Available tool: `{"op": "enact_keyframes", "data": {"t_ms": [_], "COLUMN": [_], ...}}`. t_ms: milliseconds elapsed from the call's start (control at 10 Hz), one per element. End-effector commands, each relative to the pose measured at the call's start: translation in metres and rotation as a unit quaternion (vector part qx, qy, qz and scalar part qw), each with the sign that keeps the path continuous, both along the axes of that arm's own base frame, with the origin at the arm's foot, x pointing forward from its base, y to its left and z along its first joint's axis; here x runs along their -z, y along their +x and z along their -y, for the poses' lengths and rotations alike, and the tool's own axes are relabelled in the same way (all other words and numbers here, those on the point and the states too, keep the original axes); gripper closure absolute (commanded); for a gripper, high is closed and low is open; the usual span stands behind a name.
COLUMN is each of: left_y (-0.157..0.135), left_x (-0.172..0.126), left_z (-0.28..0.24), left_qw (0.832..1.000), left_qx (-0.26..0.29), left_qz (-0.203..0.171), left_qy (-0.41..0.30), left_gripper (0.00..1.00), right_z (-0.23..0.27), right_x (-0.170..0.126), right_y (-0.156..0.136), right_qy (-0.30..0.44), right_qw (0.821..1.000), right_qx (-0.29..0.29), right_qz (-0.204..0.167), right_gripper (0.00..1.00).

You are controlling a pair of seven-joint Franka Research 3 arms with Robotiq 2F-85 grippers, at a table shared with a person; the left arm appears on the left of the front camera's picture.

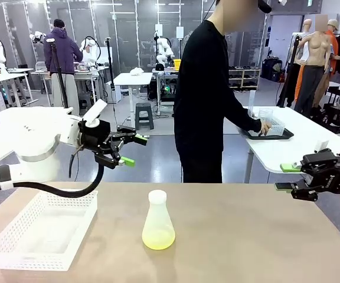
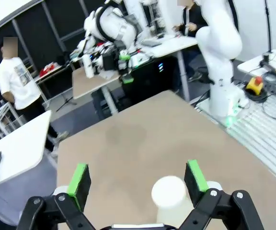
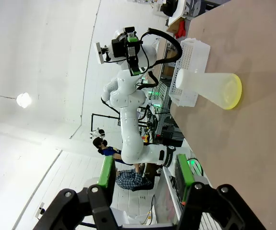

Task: Prepare the solutions needed for the experiment.
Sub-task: When the human places the Big flask in the center of the table, pick up the Big flask and place it in the left Organizing basket.

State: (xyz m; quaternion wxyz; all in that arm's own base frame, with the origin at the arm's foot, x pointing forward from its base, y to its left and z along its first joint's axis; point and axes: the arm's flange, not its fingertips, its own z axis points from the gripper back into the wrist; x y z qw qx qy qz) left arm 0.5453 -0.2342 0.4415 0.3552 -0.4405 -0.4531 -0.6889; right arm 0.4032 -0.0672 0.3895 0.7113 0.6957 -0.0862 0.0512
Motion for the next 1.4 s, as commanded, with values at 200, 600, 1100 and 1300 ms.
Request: {"op": "enact_keyframes", "data": {"t_ms": [200, 600, 1100, 1300], "left_y": [0.019, 0.019, 0.054, 0.066], "left_x": [0.023, 0.037, 0.083, 0.098], "left_z": [0.023, 0.030, 0.028, 0.025], "left_qw": [0.998, 0.999, 0.992, 0.989], "left_qx": [0.049, 0.040, 0.102, 0.119], "left_qz": [-0.040, -0.035, -0.071, -0.075], "left_qy": [-0.003, 0.003, -0.029, -0.037], "left_gripper": [0.00, 0.00, 0.00, 0.00], "right_z": [0.000, 0.000, 0.000, 0.000], "right_x": [-0.001, -0.001, -0.001, -0.001], "right_y": [0.001, 0.001, 0.001, 0.001], "right_qy": [0.002, 0.002, 0.002, 0.002], "right_qw": [1.000, 1.000, 1.000, 1.000], "right_qx": [-0.001, -0.001, -0.001, -0.001], "right_qz": [0.003, 0.003, 0.003, 0.003], "right_gripper": [0.36, 0.36, 0.36, 0.36]}}
